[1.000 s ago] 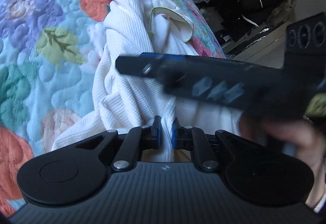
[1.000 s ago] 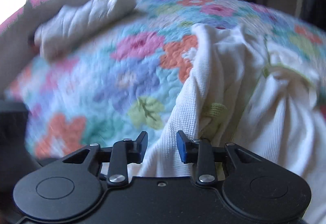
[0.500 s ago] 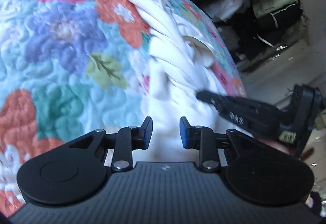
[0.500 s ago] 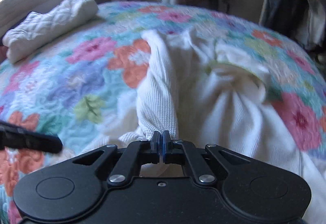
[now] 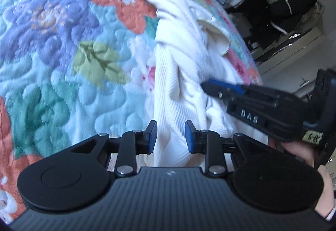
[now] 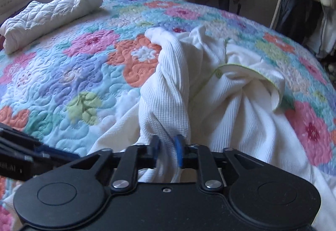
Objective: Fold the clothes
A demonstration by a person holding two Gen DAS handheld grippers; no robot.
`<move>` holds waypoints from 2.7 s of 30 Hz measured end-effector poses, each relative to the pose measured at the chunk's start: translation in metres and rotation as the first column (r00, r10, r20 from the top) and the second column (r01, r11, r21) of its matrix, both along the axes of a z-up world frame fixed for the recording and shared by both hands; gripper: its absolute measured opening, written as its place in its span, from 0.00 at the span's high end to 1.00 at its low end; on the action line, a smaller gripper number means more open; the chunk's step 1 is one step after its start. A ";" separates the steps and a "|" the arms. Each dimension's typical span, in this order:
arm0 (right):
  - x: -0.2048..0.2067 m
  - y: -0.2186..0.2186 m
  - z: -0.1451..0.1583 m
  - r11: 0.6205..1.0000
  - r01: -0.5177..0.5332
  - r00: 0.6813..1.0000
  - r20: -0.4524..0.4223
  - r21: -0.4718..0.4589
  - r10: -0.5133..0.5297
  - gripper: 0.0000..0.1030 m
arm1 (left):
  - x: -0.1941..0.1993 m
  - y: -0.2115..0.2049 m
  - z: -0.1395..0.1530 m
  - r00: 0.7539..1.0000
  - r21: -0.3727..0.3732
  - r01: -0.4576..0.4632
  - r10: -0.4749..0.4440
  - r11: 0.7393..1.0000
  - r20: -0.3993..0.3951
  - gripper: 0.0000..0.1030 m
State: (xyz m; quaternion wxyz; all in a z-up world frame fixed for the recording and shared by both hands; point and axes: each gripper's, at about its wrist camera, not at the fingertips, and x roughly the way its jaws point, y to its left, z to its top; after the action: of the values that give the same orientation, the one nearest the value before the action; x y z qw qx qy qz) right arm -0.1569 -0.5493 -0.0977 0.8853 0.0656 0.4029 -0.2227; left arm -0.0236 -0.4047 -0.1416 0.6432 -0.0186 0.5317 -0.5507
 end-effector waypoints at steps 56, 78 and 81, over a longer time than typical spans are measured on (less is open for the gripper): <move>-0.065 0.079 -0.008 0.886 -0.302 0.903 0.403 0.352 0.147 0.89 | 0.013 0.015 0.001 0.980 -0.066 -0.149 0.139 0.987 -0.141 0.93; -0.155 0.064 0.001 0.982 0.142 0.965 0.203 0.121 -0.165 0.45 | 0.118 0.235 0.120 0.348 -0.216 -0.836 0.791 0.505 0.503 0.93; -0.157 0.063 0.001 0.979 0.183 0.961 0.193 0.090 -0.197 0.45 | 0.134 0.272 0.119 0.214 -0.256 -0.899 0.866 0.356 0.451 0.93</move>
State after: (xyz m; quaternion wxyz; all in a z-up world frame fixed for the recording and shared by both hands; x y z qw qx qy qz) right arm -0.3135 -0.4868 -0.0971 0.8931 0.1579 0.3109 -0.2843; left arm 0.1107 -0.1329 -0.0226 0.9557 -0.1491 0.2481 -0.0531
